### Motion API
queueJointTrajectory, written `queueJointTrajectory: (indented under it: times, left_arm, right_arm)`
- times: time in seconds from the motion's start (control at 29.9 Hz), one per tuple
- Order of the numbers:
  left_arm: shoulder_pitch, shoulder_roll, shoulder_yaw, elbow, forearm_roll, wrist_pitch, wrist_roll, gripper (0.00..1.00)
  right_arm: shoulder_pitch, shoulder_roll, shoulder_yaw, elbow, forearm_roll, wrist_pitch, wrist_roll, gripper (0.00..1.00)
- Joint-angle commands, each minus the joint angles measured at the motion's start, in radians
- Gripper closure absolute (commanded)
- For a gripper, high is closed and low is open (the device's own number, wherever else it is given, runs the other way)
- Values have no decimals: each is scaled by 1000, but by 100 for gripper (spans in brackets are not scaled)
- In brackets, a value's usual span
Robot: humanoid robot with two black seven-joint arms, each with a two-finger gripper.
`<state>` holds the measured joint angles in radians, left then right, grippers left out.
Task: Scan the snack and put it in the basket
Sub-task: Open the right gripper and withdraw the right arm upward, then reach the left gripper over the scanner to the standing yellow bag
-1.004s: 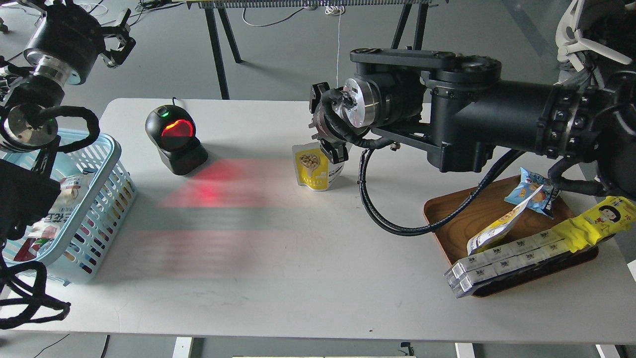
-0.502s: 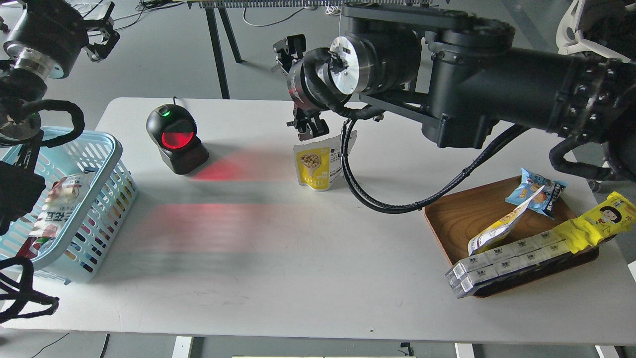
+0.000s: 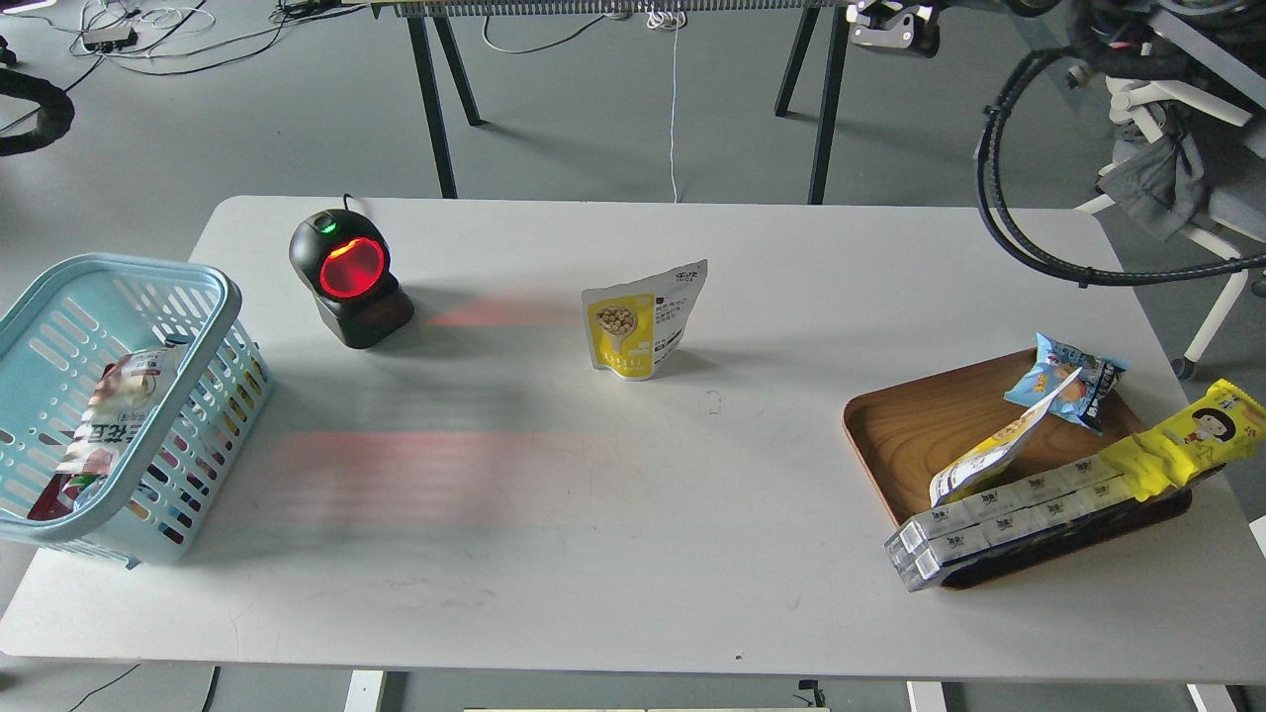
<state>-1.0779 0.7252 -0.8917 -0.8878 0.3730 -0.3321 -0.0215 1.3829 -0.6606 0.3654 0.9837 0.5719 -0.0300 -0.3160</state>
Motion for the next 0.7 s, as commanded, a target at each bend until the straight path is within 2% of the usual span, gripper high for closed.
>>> queueJointTrajectory:
  times: [0.0, 0.07, 0.17, 0.23, 0.33, 0.5, 0.67]
  left_arm:
    - [-13, 100, 111, -178, 111, 53, 6, 0]
    - [-11, 161, 160, -297, 243, 56, 17, 0]
    - [-2, 259, 197, -454, 420, 48, 26, 0]
    - [0, 336, 229, -563, 518, 36, 28, 0]
    - [0, 431, 263, -696, 664, -5, 26, 0]
    - [0, 487, 267, -878, 814, -94, 29, 0]
    - [1, 429, 289, -876, 924, -133, 34, 0]
  right_arm:
    - [-181, -68, 156, -17, 2, 148, 58, 4]
    - [-290, -68, 237, -54, 2, 249, 93, 4]
    - [-399, -62, 337, -97, 3, 366, 104, 4]
    - [-462, -54, 397, -102, 5, 407, 106, 4]
    - [-527, -47, 446, -100, 5, 421, 110, 3]
    - [-591, -21, 446, -102, 3, 423, 109, 3]
    - [-604, -17, 449, -128, 3, 423, 112, 2]
